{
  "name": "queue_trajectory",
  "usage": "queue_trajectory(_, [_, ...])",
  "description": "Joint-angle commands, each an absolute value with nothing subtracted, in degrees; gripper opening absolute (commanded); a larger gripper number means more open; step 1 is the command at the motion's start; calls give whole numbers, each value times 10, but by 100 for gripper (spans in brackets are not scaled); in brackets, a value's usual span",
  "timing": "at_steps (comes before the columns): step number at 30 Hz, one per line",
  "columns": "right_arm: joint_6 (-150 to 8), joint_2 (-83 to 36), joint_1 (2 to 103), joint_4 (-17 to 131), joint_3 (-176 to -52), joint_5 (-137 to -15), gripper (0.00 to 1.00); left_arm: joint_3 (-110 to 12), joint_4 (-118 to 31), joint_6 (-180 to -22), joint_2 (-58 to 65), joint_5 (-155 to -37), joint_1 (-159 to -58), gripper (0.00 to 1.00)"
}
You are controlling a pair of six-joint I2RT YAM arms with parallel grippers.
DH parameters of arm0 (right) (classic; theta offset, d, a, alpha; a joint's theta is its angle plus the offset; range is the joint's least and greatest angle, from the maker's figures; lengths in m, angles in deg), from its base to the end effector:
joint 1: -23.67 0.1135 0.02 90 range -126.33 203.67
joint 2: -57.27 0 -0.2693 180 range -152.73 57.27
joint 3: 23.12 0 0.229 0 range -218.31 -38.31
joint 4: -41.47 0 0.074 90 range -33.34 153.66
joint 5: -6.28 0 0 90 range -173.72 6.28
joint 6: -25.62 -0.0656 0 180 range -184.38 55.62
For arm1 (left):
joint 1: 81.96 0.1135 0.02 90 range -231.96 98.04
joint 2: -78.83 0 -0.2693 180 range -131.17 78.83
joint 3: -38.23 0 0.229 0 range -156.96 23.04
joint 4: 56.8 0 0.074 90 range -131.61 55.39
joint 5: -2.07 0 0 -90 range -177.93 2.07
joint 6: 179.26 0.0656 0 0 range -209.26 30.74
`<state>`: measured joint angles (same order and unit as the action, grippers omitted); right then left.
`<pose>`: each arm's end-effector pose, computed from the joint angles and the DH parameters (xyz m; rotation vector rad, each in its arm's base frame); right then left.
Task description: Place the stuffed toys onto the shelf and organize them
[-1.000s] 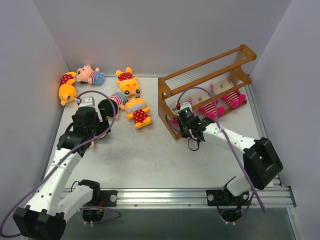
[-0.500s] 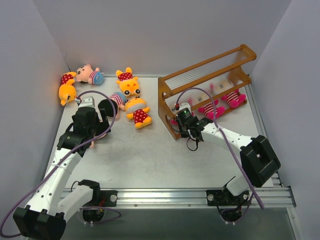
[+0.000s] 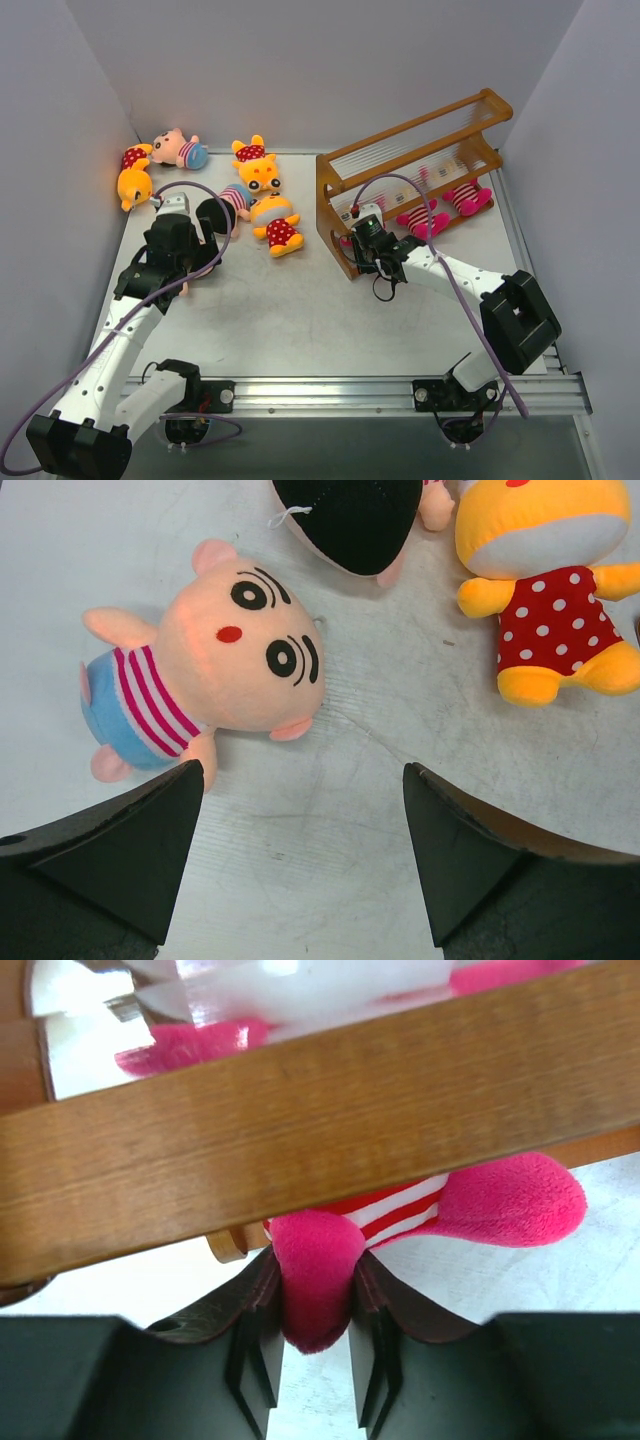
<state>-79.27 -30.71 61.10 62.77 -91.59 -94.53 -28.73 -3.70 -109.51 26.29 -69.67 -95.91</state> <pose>0.2704 0.1915 0.2157 -0.3487 2.2551 0.2665 0.1839 -0.0245 0.2991 -0.2905 2.1871 0.0272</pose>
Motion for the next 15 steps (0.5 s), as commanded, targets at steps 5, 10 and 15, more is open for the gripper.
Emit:
queue_trajectory(5, [-801, -305, 607, 617, -915, -962, 37, -287, -59, -1085, 273, -687, -961, 89])
queue_trajectory(10, [-805, -294, 607, 618, -913, -956, 42, -287, -59, -1085, 272, -688, -962, 89])
queue_trajectory(15, [-808, -297, 608, 613, -913, -951, 43, -287, -59, -1085, 273, -687, -961, 89])
